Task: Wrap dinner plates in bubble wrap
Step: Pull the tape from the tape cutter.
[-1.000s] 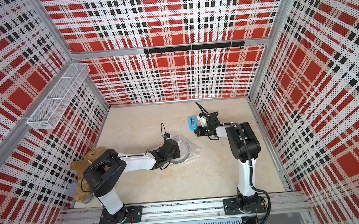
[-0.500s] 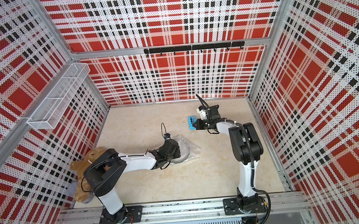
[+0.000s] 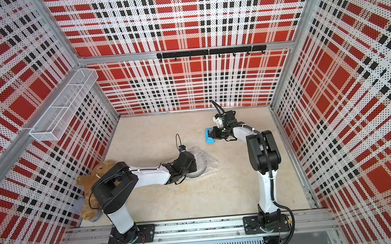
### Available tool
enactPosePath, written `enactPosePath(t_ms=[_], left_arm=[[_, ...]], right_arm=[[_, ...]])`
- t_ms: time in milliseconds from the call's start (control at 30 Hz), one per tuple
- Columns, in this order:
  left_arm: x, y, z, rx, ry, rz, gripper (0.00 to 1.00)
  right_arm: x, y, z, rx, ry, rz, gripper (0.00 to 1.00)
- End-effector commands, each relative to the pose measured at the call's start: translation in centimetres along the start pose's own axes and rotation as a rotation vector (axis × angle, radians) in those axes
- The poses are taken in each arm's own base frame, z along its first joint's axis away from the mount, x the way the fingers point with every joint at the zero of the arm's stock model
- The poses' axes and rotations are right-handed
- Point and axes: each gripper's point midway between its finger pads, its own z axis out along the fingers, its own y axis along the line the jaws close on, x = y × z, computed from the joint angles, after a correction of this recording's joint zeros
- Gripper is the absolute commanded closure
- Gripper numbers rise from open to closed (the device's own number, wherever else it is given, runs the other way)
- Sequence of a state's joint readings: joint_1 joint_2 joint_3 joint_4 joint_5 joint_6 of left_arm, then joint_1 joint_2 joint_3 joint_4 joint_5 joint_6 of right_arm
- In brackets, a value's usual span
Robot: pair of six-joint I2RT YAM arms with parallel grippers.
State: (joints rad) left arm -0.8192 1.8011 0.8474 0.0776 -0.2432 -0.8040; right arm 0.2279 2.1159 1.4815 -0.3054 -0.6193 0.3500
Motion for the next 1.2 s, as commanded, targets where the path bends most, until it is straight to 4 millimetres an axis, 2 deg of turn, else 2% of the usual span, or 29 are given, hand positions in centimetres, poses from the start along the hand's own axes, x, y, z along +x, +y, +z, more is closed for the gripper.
enactPosePath(t_ms=[0,400,567,767,1000,1167], left_arm=[[9.2,6.3,0.5,-0.187,0.313,0.096,1.00],[9.2,6.2,0.6,-0.187,0.315,0.100,1.00],[9.2,6.2,0.6,-0.186,0.312,0.099,1.00],[9.2,6.2,0.6,-0.186,0.315,0.103,1.00],[9.2,6.1,0.6,-0.184,0.314,0.104,1.00],[9.1,6.1,0.6,-0.184,0.313,0.104,1.00]], right_arm=[[0.7,-1.0,0.4,0.024,0.030,0.037,1.00],[-0.8,-2.9,0.6,-0.023,-0.031,0.192,1.00],[-2.2,-1.7,-0.1,-0.065,-0.069,0.176,1.00],[-4.6,1.2,-2.0,-0.135,-0.120,0.147,1.00],[-5.1,2.5,-2.6,-0.153,-0.126,0.128,1.00],[-5.1,3.4,-3.8,-0.149,-0.141,0.114,1.00]])
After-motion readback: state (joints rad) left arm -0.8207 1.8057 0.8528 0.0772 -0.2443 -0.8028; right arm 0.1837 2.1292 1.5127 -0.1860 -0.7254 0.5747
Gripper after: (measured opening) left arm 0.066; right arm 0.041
